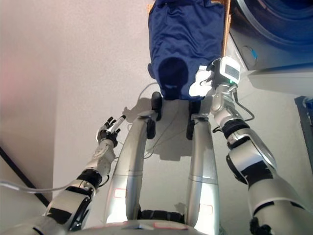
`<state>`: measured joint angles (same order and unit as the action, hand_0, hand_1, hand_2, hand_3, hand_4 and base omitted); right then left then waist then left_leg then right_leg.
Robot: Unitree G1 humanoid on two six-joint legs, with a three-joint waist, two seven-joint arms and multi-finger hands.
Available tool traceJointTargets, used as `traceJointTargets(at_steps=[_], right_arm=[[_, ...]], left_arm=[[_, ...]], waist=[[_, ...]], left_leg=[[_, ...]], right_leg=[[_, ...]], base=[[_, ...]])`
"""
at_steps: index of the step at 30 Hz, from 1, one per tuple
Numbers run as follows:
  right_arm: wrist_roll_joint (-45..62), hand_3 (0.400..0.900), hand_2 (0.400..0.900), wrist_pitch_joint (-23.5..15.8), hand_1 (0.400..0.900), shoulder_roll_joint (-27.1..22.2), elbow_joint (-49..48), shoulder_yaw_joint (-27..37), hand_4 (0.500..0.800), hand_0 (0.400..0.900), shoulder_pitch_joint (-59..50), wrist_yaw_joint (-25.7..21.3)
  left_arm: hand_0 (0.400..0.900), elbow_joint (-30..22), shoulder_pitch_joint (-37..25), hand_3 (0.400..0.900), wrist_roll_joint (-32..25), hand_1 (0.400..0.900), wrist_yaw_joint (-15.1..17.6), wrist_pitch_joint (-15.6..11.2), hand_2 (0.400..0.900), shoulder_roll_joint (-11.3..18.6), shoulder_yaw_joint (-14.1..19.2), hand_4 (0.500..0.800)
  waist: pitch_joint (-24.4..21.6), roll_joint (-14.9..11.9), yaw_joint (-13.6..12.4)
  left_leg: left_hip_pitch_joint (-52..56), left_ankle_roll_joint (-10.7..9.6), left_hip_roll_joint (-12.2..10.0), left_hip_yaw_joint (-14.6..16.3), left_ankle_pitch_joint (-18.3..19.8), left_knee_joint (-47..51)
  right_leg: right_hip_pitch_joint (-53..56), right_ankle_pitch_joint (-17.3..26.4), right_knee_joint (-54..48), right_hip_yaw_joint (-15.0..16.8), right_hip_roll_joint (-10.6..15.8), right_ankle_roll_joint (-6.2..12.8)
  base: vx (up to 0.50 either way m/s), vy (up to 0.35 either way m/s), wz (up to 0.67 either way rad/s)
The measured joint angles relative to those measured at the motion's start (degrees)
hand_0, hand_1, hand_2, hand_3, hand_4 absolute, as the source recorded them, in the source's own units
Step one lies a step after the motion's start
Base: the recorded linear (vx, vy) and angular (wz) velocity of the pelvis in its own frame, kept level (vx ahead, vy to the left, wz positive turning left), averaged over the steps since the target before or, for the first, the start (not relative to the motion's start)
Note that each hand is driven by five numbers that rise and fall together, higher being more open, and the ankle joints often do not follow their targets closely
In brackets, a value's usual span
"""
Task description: Put the clothes in the basket into the washing machine.
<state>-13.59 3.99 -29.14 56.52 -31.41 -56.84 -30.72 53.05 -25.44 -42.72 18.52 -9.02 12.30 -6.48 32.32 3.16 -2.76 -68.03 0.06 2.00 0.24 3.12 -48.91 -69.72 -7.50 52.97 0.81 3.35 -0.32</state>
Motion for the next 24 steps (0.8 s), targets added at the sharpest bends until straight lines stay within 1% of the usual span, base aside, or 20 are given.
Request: traceJointTargets(at_steps=[4, 6, 9, 12, 14, 16, 18, 20, 21, 22, 23, 24], right_arm=[[-0.06, 0.400, 0.400, 0.09, 0.400, -4.24, -7.60, 0.31, 0.500, 0.400, -0.58, 0.01], [-0.69, 0.400, 0.400, 0.03, 0.400, -4.93, -10.56, 0.94, 0.500, 0.400, -1.14, -0.14], [-2.87, 0.400, 0.400, 0.09, 0.400, -6.18, -11.20, 1.07, 0.500, 0.400, -3.62, -0.20], [-4.88, 0.400, 0.400, 0.30, 0.400, -6.99, -10.46, 0.32, 0.500, 0.400, -5.82, -0.28], [-6.66, 0.400, 0.400, 0.76, 0.400, -8.50, -8.39, -1.31, 0.500, 0.400, -8.35, -0.31], [-8.26, 0.400, 0.400, 1.27, 0.400, -9.39, -2.38, -3.62, 0.500, 0.400, -12.99, -0.48], [-9.75, 0.400, 0.400, 2.16, 0.400, -11.13, 3.53, -8.36, 0.500, 0.400, -17.24, -0.59], [-11.75, 0.400, 0.400, 2.46, 0.400, -12.34, 8.79, -11.70, 0.500, 0.400, -19.90, -0.63], [-13.16, 0.400, 0.400, 2.79, 0.400, -12.53, 10.60, -12.87, 0.500, 0.400, -20.28, -0.50], [-15.02, 0.400, 0.400, 2.85, 0.400, -12.88, 13.84, -17.02, 0.500, 0.400, -20.25, -0.46], [-16.70, 0.400, 0.400, 3.16, 0.400, -13.58, 15.62, -18.51, 0.500, 0.400, -20.38, -0.34], [-17.91, 0.400, 0.400, 3.56, 0.400, -14.91, 16.00, -18.87, 0.500, 0.400, -20.57, -0.17]], left_arm=[[0.900, -1.43, 0.10, 0.900, -0.08, 0.900, 0.33, 0.04, 0.900, 0.17, 0.80, 0.800], [0.900, -1.72, 0.95, 0.900, -0.09, 0.900, 0.61, 0.01, 0.900, 0.23, 1.43, 0.800], [0.900, -1.78, 1.57, 0.900, -0.08, 0.900, 0.70, 0.10, 0.900, 0.47, 2.11, 0.800], [0.900, -1.76, 2.70, 0.900, -0.10, 0.900, 0.77, 0.08, 0.900, 2.02, 2.39, 0.800], [0.900, -1.79, 3.09, 0.900, -0.09, 0.900, 0.74, 0.07, 0.900, 2.84, 2.41, 0.800], [0.900, -1.83, 3.12, 0.900, -0.09, 0.900, 0.54, 0.05, 0.900, 3.44, 2.34, 0.800], [0.900, -2.09, 3.12, 0.900, -0.09, 0.900, 0.03, 0.02, 0.900, 4.25, 2.16, 0.800], [0.900, -2.11, 3.25, 0.900, -0.09, 0.900, -0.34, -0.03, 0.900, 4.81, 1.96, 0.800], [0.900, -2.08, 3.97, 0.900, -0.10, 0.900, -0.42, -0.04, 0.900, 5.06, 1.64, 0.800], [0.900, -2.33, 6.01, 0.900, -0.11, 0.900, -0.82, -0.29, 0.900, 5.14, 0.61, 0.800], [0.900, -2.85, 6.95, 0.900, -0.15, 0.900, -1.01, -0.39, 0.900, 5.01, 0.03, 0.800], [0.900, -2.83, 7.01, 0.900, -0.24, 0.900, -1.15, -0.36, 0.900, 5.00, -0.45, 0.800]], waist=[[-0.05, -0.10, 0.25], [-0.33, -0.63, 1.01], [-0.80, -1.19, 1.45], [-2.41, -2.89, 1.39], [-2.88, -3.42, 1.01], [-2.89, -3.43, 0.35], [-2.89, -3.43, -0.44], [-2.89, -3.43, -1.71], [-3.76, -3.30, -2.12], [-8.30, -3.40, -2.30], [-10.75, -3.19, -2.42], [-10.78, -3.07, -2.80]], left_leg=[[1.08, 0.19, -0.05, -0.06, 0.39, 0.26], [1.86, 0.23, -0.05, -0.27, 0.51, 0.38], [2.71, 0.35, -0.04, -0.32, 0.61, 0.57], [2.64, 0.35, 0.04, -0.28, 0.61, 1.18], [2.67, 0.35, 0.05, -0.29, 0.67, 1.37], [2.75, 0.36, 0.05, -0.27, 0.71, 1.43], [2.85, 0.27, 0.12, -0.25, 0.78, 1.37], [3.62, 0.05, 0.19, -0.16, 1.04, 1.21], [3.17, -0.09, 0.28, -0.27, 1.14, 1.02], [-0.50, -0.01, 0.54, -0.31, 1.71, -0.40], [-2.76, -0.05, 1.20, -0.37, 1.88, -1.50], [-3.38, 0.01, 1.50, -0.25, 2.20, -2.64]], right_leg=[[1.42, -0.09, -0.75, -0.17, -0.01, 0.18], [2.33, -0.16, -1.21, -0.28, -0.04, 0.24], [3.35, -0.12, -1.75, -0.23, -0.08, 0.31], [3.12, -0.10, -2.26, -0.15, -0.02, 0.35], [3.18, -0.10, -2.44, -0.18, -0.02, 0.34], [3.24, -0.09, -2.50, -0.19, -0.01, 0.35], [3.27, -0.13, -2.22, -0.16, 0.04, 0.38], [3.73, -0.35, -1.71, -0.04, 0.12, 0.30], [3.29, -0.67, -1.36, -0.10, 0.13, 0.73], [-0.42, -1.62, 0.34, -0.13, 0.50, 0.35], [-2.86, -2.39, 2.19, -0.15, 1.18, 0.31], [-3.65, -2.96, 3.82, 0.01, 1.52, 0.44]], base=[[0.01, 0.004, -0.02], [0.02, 0.001, -0.01], [0.01, 0.002, -0.01], [0.04, -0.014, 0.02], [0.05, -0.030, 0.06], [0.05, -0.035, 0.07], [0.05, -0.051, 0.07], [0.05, -0.068, 0.09], [0.06, -0.082, 0.13], [0.07, -0.074, 0.13], [0.05, -0.070, 0.15], [0.06, -0.073, 0.14]])
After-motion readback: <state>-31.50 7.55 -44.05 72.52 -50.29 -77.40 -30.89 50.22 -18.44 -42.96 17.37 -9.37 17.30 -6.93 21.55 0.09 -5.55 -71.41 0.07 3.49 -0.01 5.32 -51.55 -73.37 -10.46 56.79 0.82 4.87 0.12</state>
